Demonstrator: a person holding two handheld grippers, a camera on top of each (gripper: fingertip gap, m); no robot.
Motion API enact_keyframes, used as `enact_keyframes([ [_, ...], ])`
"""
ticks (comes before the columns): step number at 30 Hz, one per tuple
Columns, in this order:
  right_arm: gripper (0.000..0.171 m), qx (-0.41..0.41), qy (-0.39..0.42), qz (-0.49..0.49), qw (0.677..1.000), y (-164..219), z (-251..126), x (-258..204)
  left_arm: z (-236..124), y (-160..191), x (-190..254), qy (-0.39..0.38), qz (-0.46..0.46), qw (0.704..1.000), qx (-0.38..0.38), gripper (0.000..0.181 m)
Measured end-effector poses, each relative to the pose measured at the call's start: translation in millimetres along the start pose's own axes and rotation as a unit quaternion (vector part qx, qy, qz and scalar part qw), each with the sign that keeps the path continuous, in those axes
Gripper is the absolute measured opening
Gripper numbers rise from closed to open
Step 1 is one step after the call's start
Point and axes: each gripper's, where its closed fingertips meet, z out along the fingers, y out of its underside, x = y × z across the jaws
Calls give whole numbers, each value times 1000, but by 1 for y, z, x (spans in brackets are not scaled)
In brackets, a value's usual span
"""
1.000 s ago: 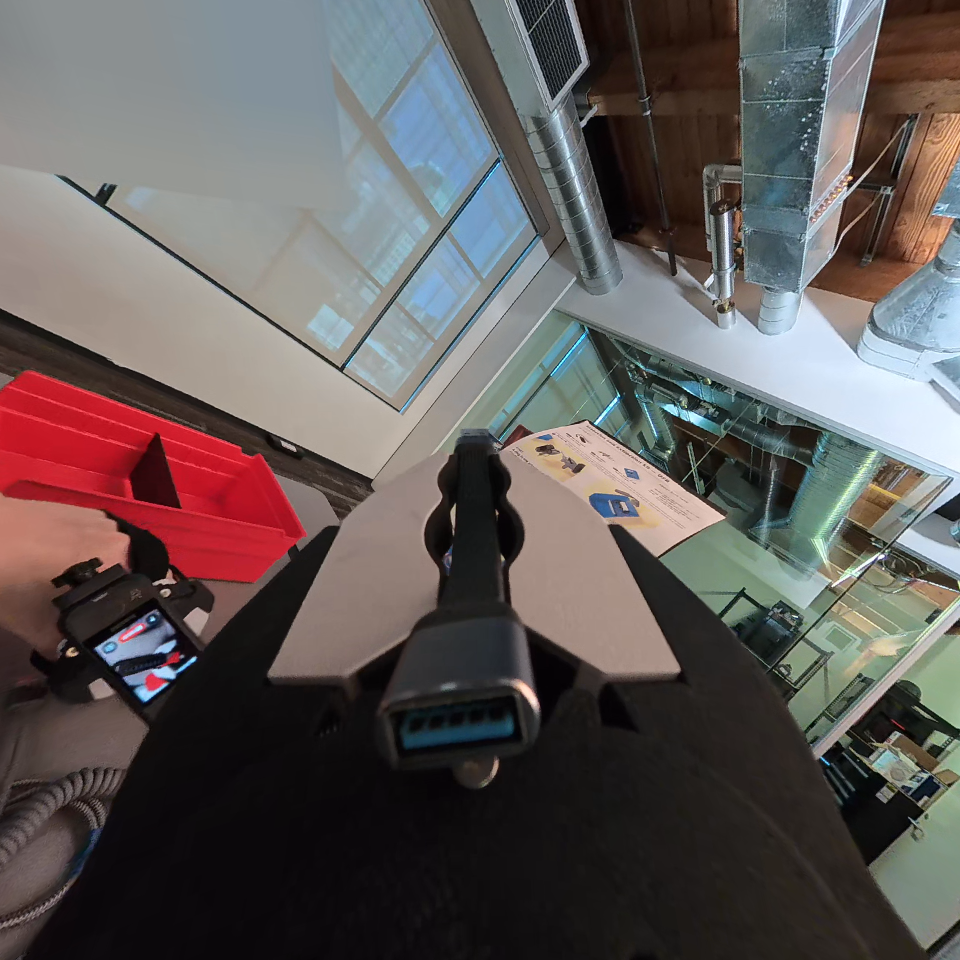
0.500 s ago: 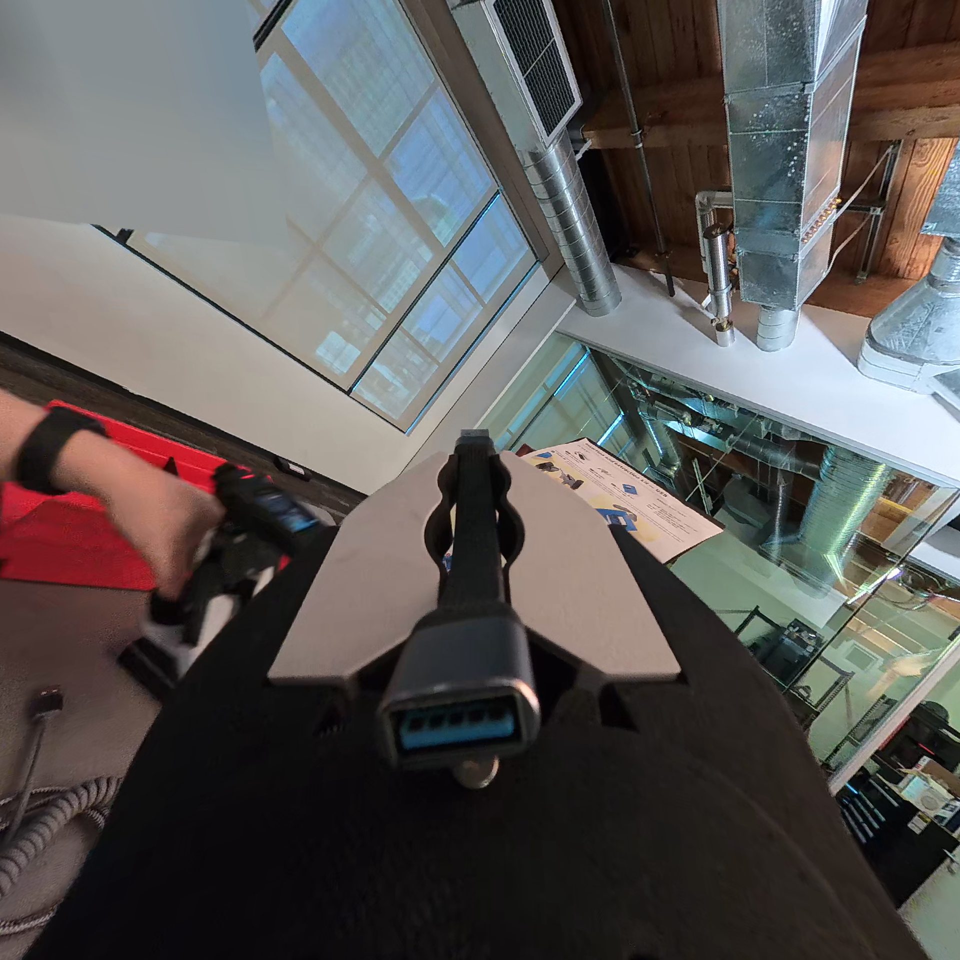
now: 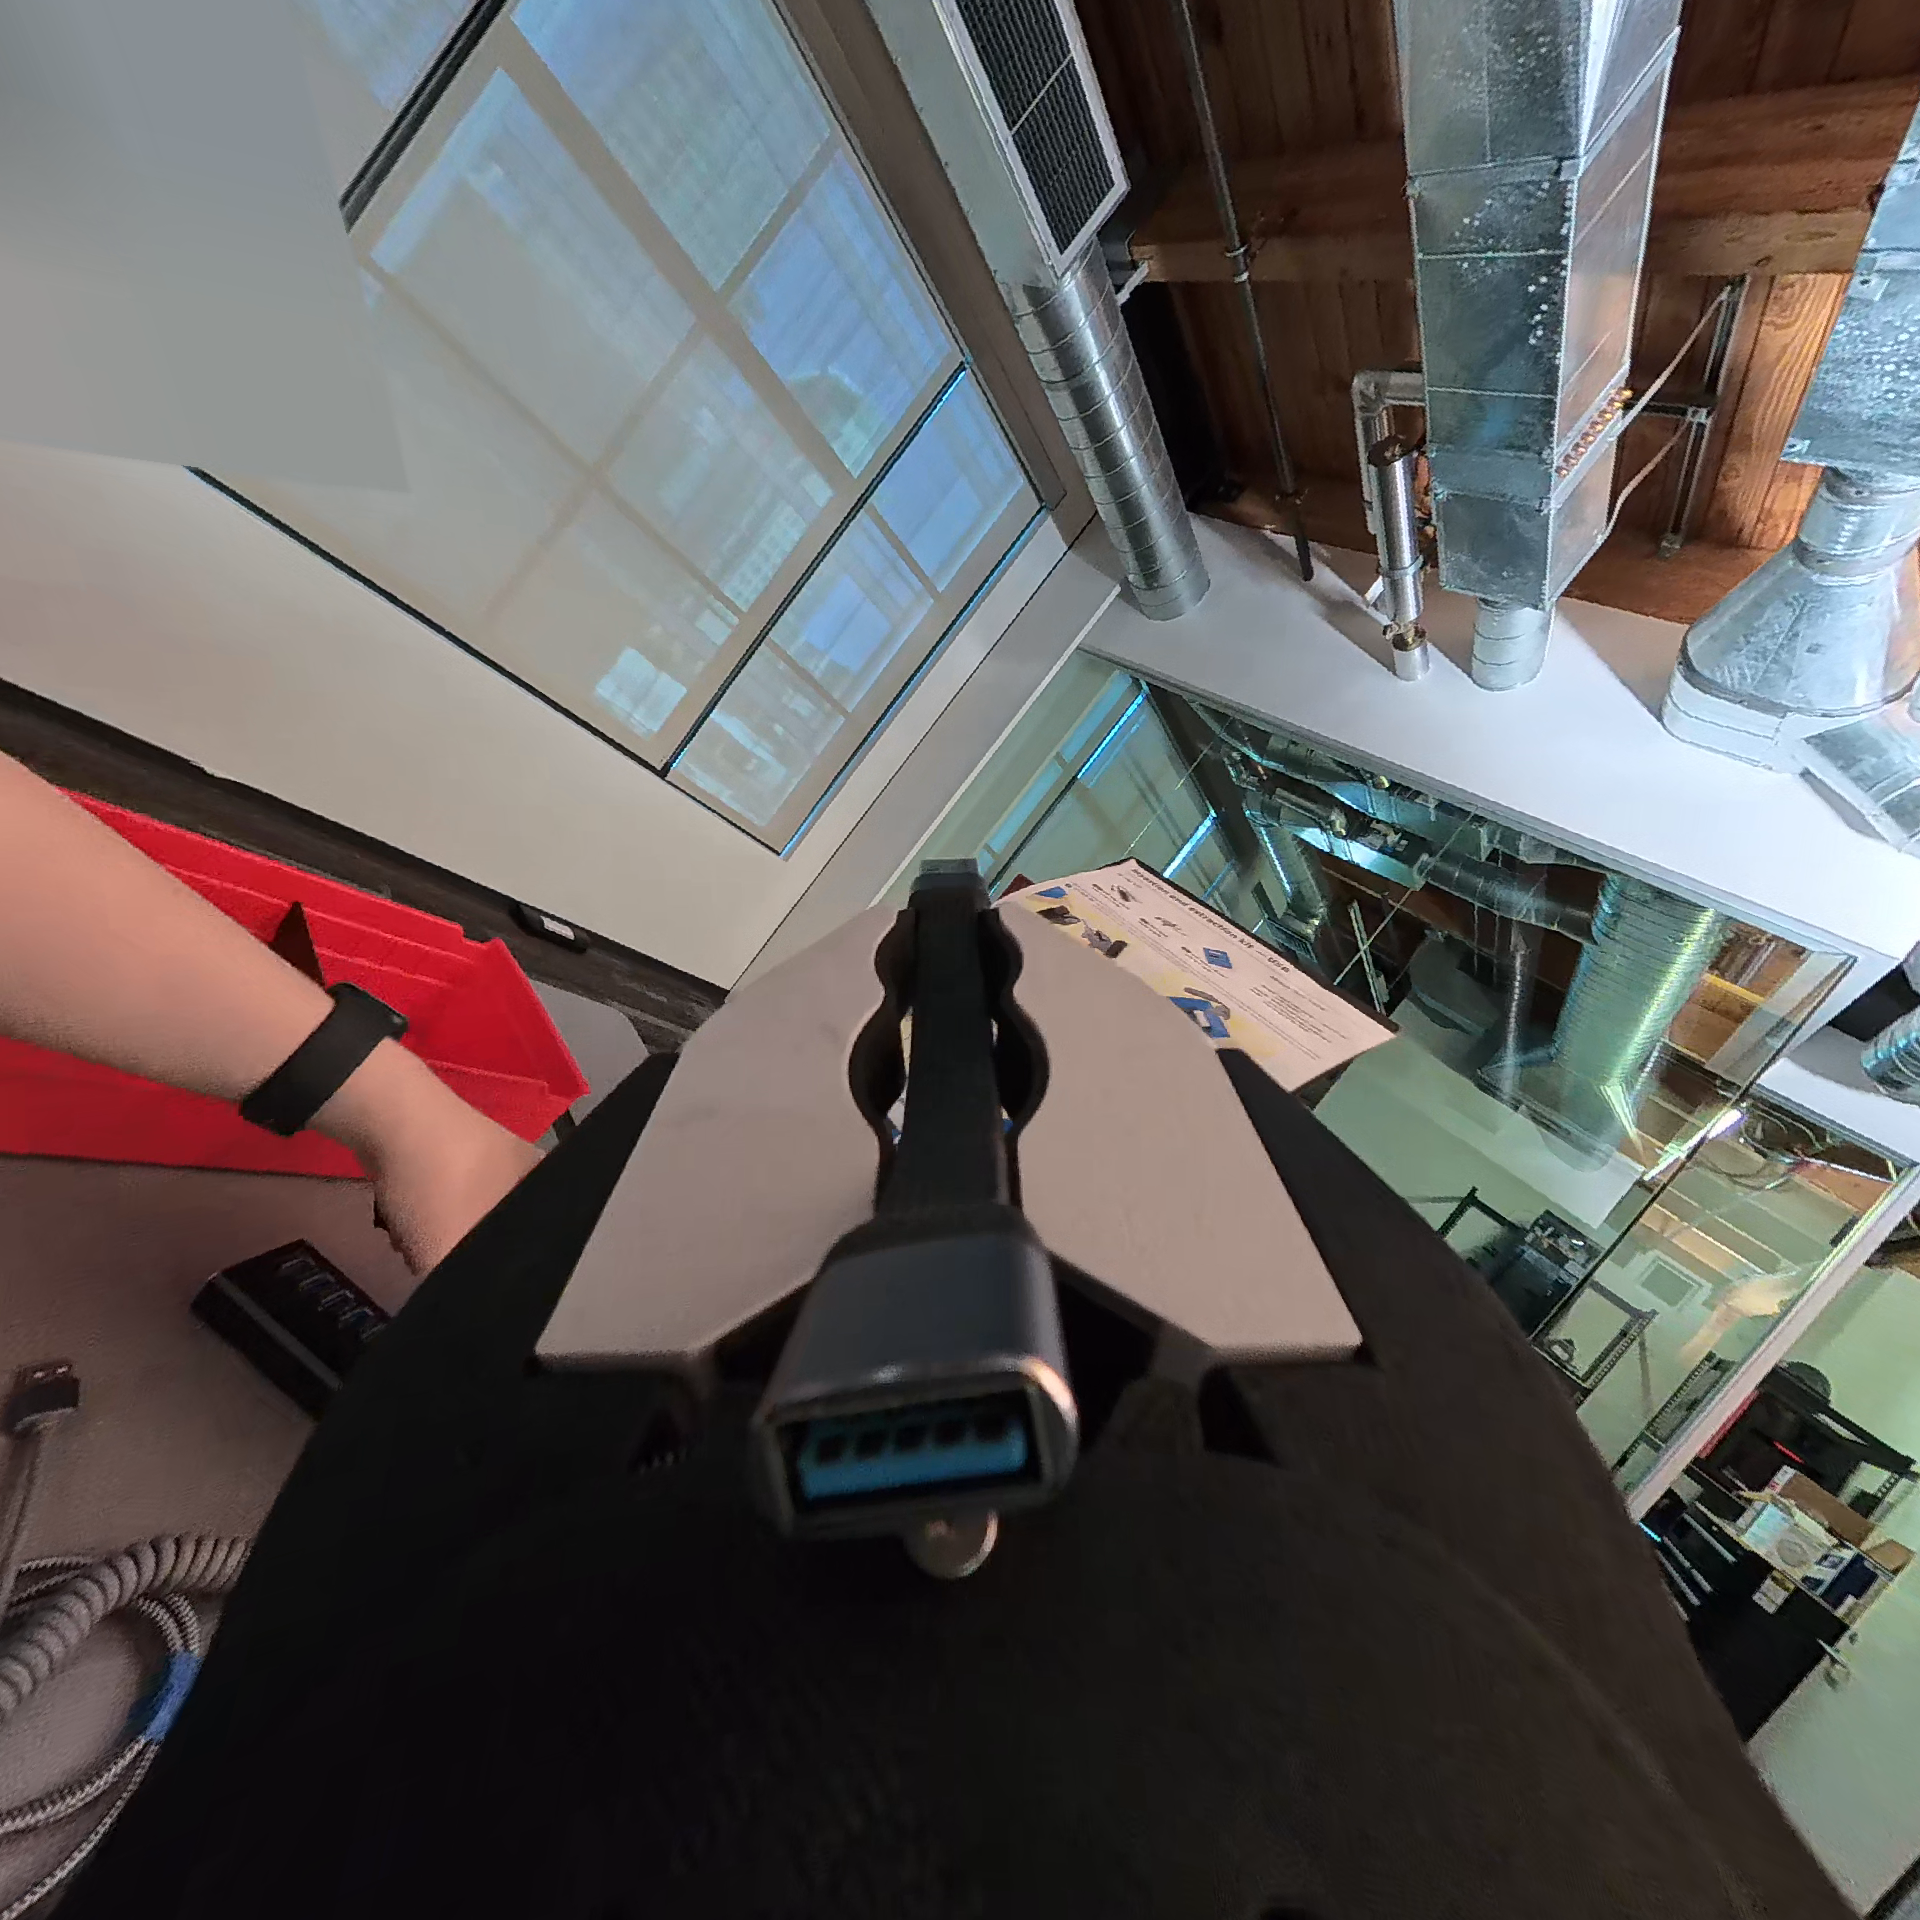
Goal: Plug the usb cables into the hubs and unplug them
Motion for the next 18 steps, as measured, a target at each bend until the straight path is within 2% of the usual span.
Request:
enact_keyframes([
  [4, 13, 3, 5, 4, 1000, 0, -2, 4, -1, 2, 1, -10, -3, 999, -31, 60],
  [7, 13, 0, 3, 2, 1000, 1, -1, 2, -7, -1, -5, -25, -26, 999, -11, 59],
  [10, 13, -2, -3, 4, 1000, 3, 2, -1, -28, -11, -4, -8, -47, 997, 68, 59],
  [14, 13, -23, -6, 24, 999, 16, 12, -3, -75, -17, 1, -8, -49, 982, 185, 58],
  [18, 13, -60, -6, 74, 995, 39, 30, -9, -128, -13, 9, -31, -63, 944, 324, 58],
])
